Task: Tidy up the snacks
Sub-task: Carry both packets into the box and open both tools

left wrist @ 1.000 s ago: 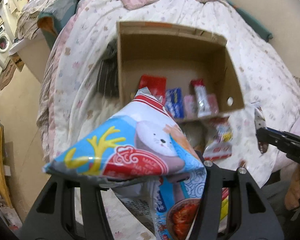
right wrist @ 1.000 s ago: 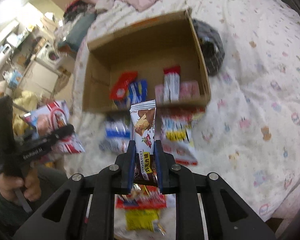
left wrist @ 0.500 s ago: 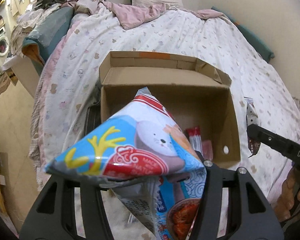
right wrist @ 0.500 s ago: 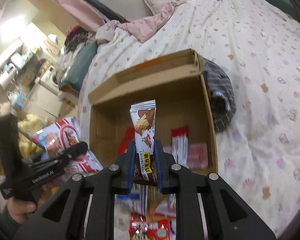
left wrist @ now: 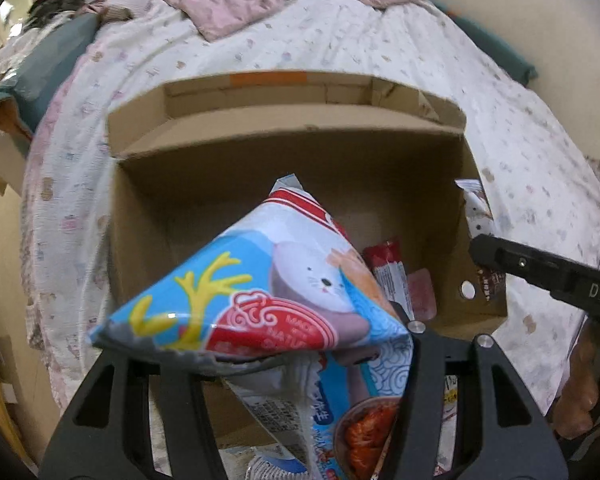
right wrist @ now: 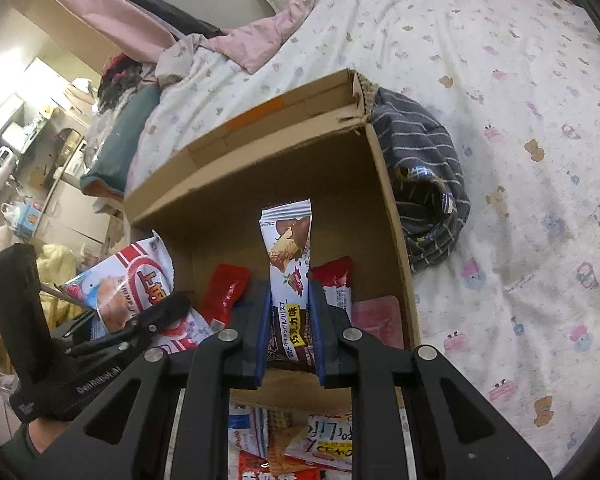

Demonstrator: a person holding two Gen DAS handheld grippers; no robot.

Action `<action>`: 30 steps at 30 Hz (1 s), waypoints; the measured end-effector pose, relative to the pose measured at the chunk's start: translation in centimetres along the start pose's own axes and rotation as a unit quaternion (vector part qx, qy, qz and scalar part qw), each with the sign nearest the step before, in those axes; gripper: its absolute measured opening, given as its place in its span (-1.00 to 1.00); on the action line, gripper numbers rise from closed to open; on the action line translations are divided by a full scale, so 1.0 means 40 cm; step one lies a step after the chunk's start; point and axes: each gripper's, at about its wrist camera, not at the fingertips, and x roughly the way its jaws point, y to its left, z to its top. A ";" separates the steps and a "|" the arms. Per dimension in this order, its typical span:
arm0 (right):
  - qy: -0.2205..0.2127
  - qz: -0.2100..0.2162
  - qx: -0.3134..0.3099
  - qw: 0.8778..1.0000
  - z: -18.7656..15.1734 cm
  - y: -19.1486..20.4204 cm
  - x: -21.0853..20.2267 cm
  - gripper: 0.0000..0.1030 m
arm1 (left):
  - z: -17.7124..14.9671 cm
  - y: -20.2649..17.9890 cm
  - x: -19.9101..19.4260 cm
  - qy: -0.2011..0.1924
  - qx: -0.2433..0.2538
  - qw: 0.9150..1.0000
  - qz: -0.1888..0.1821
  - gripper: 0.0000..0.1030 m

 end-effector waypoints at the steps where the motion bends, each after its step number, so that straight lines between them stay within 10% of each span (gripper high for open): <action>1: 0.005 -0.003 0.000 1.000 -0.001 -0.002 0.007 -0.64 | 0.000 -0.004 0.008 0.004 0.001 1.000 -0.005 0.02; 30: 0.024 -0.025 -0.010 0.999 -0.008 -0.018 0.043 -0.61 | 0.029 -0.018 0.016 0.014 -0.007 1.000 0.021 0.43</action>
